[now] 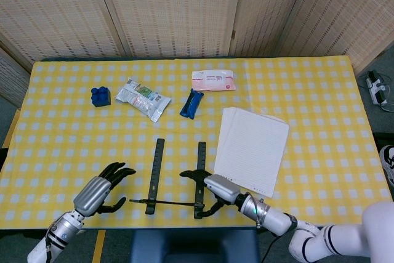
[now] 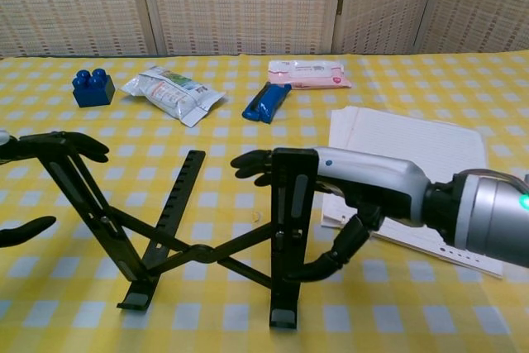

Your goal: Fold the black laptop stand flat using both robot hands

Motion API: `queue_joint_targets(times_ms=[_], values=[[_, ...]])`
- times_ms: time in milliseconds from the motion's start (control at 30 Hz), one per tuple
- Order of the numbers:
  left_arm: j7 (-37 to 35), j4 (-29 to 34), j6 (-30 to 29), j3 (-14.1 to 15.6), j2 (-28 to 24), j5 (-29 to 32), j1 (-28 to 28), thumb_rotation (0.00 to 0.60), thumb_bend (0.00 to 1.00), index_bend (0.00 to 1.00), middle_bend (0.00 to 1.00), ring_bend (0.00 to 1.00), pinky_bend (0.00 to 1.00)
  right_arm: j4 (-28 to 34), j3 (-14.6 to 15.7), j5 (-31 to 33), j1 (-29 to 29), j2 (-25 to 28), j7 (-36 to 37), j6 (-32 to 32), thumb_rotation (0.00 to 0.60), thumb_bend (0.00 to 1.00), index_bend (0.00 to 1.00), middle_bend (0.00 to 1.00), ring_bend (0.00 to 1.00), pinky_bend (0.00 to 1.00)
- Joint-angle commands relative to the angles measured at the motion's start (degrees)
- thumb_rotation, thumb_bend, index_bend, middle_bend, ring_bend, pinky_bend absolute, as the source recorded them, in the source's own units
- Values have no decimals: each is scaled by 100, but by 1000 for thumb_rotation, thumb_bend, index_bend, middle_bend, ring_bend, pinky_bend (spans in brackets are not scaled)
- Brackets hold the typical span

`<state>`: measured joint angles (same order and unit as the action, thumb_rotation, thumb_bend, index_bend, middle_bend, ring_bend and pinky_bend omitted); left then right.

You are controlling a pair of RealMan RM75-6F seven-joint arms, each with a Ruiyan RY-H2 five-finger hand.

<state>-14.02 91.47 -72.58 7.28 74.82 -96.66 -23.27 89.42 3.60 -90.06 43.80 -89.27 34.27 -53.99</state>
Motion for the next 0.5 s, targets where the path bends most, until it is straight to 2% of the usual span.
queue_joint_targets(times_ms=[33,200,333,500], values=[[15,18,-52,-29,-51,-28,13,600,461,173,186,59,69,-131,-430,550,-106,-337,-493,-19,600,218,0,79,77,23],[48,66,-112,-121,-158,-51,-9,600,461,173,187,58,69,-224,-953,1109,-352,-632,-1015,-524,600,219,0,18,78,23],[102,139,-160,-226,-282,-48,-45,600,461,174,187,58,67,-195,-1321,1458,-515,-641,-1370,-880,600,218,0,0,66,22],[255,227,-172,-471,-494,79,-137,600,461,176,186,58,61,-111,-1632,1405,-744,-469,-1742,-1532,600,218,0,0,31,0]])
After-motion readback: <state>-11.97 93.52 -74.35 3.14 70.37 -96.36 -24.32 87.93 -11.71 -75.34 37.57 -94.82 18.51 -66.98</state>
